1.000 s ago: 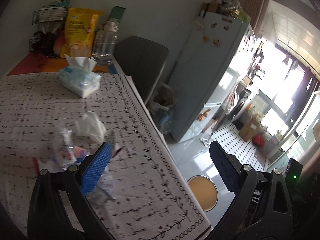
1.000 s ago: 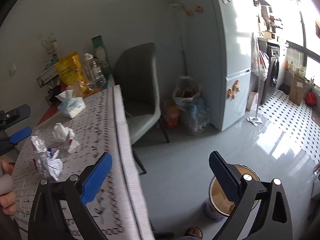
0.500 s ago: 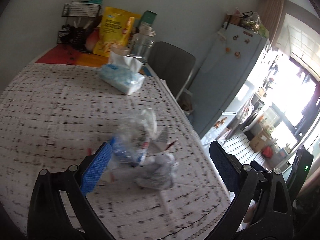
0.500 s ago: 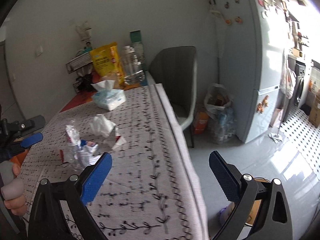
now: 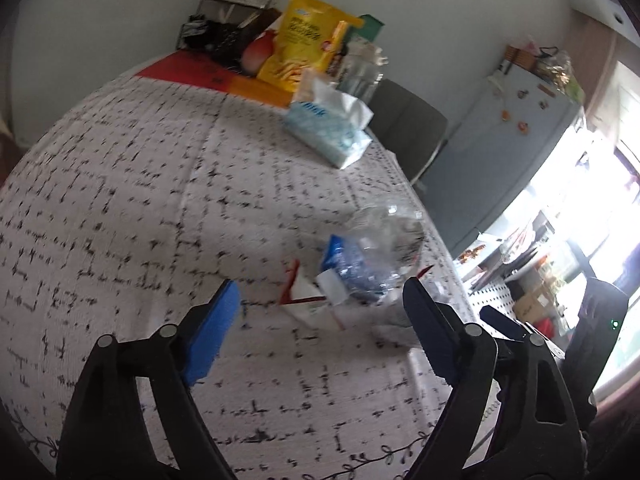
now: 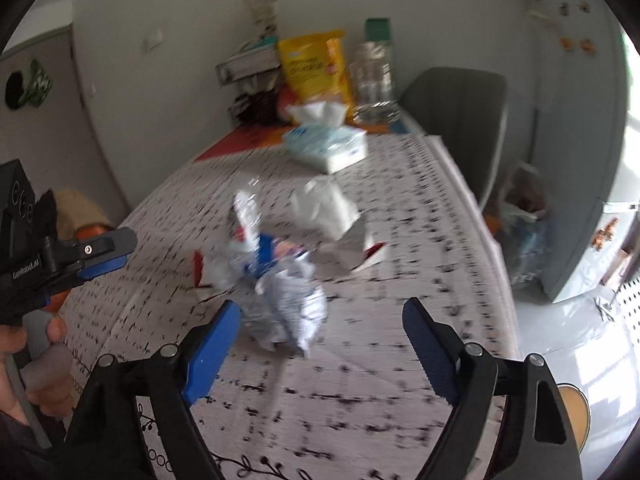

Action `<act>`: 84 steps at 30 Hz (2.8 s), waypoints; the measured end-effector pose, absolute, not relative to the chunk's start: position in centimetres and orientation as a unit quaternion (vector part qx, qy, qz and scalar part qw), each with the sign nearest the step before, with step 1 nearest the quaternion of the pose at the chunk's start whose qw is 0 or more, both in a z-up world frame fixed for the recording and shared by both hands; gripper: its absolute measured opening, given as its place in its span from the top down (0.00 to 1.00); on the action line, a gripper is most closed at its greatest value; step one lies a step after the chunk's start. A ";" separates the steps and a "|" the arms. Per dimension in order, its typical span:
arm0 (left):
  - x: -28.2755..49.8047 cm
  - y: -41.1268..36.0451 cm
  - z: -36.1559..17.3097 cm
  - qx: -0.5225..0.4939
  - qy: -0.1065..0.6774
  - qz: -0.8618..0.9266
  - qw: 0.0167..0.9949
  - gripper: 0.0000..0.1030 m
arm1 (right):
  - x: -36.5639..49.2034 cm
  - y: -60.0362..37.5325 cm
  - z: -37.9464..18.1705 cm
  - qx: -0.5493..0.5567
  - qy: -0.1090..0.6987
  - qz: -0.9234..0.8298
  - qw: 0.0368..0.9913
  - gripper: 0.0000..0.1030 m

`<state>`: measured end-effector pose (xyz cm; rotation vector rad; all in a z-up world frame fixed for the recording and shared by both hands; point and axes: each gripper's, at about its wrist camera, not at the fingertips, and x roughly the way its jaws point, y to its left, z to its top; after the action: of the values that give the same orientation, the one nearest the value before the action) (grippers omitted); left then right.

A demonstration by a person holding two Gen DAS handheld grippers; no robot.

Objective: Collect trash
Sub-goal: 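Grasp the crumpled paper leaflet with the right gripper while the left gripper grasps a small red-white paper scrap, then carry the leaflet and paper scrap over the trash bin with both grippers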

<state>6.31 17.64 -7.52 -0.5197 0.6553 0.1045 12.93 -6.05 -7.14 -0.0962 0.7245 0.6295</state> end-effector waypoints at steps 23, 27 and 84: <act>9.7 19.6 -11.3 -0.281 0.351 0.103 0.887 0.45 | 13.4 -7.9 -8.2 0.009 0.409 0.329 0.851 0.64; 10.5 19.8 -12.1 -0.297 0.355 0.106 0.880 0.49 | 12.8 -10.0 -7.7 0.011 0.405 0.309 0.860 0.64; 15.8 1.1 -3.8 -0.206 0.334 -0.088 0.916 0.98 | 14.3 -27.2 -7.0 0.091 0.376 0.192 0.902 0.63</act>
<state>15.84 1.14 -3.82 -0.4232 0.6867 -0.1813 14.29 -27.24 -7.02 0.1889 0.7770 0.3971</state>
